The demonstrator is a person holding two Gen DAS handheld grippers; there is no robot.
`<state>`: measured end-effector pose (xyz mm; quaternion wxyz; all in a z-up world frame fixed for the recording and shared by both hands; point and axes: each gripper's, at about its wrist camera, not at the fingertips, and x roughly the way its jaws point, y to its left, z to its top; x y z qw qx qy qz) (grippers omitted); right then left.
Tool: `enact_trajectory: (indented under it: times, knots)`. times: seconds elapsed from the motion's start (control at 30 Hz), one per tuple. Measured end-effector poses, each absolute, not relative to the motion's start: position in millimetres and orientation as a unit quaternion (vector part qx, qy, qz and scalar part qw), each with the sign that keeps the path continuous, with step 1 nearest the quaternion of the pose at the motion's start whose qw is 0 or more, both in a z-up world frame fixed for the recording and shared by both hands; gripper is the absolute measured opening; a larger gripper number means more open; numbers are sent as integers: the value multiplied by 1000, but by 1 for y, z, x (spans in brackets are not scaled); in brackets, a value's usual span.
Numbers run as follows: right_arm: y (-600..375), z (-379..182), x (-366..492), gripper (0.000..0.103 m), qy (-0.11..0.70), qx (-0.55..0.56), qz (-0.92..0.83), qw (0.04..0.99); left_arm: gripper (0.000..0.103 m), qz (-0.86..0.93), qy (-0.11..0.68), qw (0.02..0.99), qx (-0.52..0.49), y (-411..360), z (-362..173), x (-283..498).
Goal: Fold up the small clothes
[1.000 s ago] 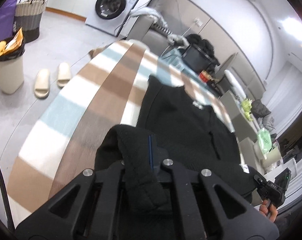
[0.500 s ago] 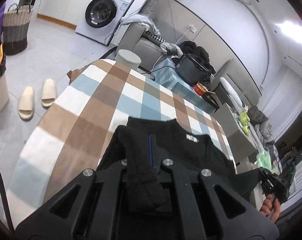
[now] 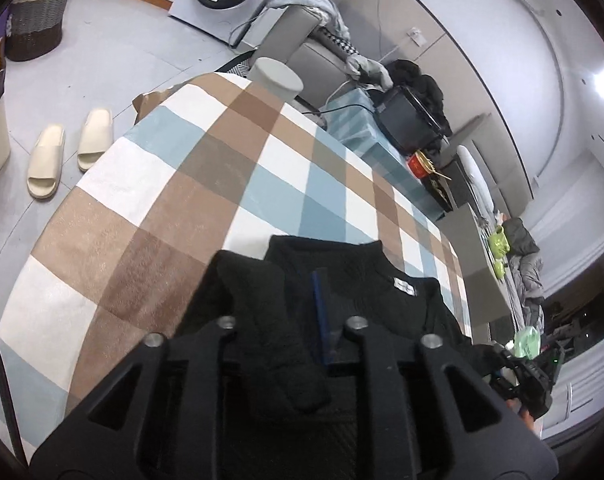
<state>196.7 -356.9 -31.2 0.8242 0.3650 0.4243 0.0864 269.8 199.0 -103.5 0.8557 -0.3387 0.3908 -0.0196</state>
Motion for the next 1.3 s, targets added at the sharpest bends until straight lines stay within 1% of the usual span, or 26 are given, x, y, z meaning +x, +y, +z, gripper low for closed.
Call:
enact_trajectory:
  times: [0.07,0.13,0.27,0.3,0.43,0.6,0.7,0.73,0.77,0.9,1.13,1.3]
  knots:
    - [-349,-43,191,35,445,362,93,814,27,-29,401,847,-348,195,-107,264]
    - [-337,-50,187,35,463,347,99,810,29,-45,411,839,-353,189,-111,259]
    - [-323,-51,183,38,467,329,110,813,29,-62,411,839,-351,182,-115,255]
    - [-321,-50,185,41,467,329,112,813,29,-65,408,840,-351,182,-115,256]
    - [-318,-45,199,41,459,331,117,816,29,-71,397,842,-359,186,-112,266]
    - [-326,-33,222,41,430,333,103,833,29,-76,382,844,-367,196,-103,280]
    - [-339,-24,220,41,413,341,87,840,29,-58,357,848,-386,210,-101,286]
    - [-343,-21,217,42,408,343,84,842,33,-50,350,848,-395,215,-101,286]
    - [-346,-20,214,42,411,338,74,844,37,-48,348,846,-401,218,-103,287]
    - [-349,-16,201,43,415,317,76,849,37,-45,363,839,-404,218,-112,290]
    - [-357,-19,219,43,435,318,49,841,37,-46,365,847,-385,210,-105,289]
    - [-358,-28,188,43,440,326,45,836,37,-47,370,852,-367,204,-98,277]
